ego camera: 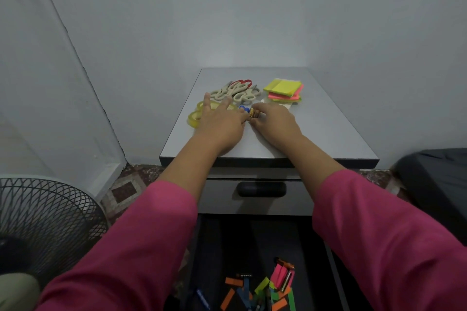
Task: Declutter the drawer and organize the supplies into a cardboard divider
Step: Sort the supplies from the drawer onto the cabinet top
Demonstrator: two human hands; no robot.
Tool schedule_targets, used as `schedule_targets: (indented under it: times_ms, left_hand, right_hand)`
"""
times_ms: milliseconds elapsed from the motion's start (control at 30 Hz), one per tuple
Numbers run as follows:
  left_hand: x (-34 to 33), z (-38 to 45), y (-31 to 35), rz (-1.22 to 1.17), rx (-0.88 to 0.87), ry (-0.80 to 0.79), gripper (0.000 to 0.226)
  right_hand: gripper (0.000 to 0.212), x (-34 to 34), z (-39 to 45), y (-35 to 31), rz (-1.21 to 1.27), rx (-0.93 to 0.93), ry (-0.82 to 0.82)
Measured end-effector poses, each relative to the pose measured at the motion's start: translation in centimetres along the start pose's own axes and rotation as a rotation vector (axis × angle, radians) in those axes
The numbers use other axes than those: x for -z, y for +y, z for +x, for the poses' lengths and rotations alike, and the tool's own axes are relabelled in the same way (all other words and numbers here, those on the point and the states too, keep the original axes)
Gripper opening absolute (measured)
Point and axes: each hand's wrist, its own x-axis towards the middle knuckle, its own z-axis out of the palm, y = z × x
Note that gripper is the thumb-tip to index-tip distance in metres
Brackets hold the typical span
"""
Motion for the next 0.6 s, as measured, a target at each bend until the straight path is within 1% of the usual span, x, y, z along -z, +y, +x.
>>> schedule_targets:
  times_ms: [133, 333, 600]
  left_hand:
    - [-0.3, 0.1, 0.2, 0.04, 0.047, -0.009, 0.045]
    - [-0.6, 0.4, 0.8, 0.079, 0.067, -0.007, 0.046]
    - [-0.1, 0.0, 1.2, 0.049, 0.082, 0.005, 0.046]
  right_hand:
    - [0.022, -0.2, 0.1, 0.1, -0.042, 0.026, -0.021]
    - [0.024, 0.1, -0.1, 0.0, -0.05, 0.034, -0.005]
    - [0.023, 0.2, -0.3, -0.1, -0.037, 0.036, 0.003]
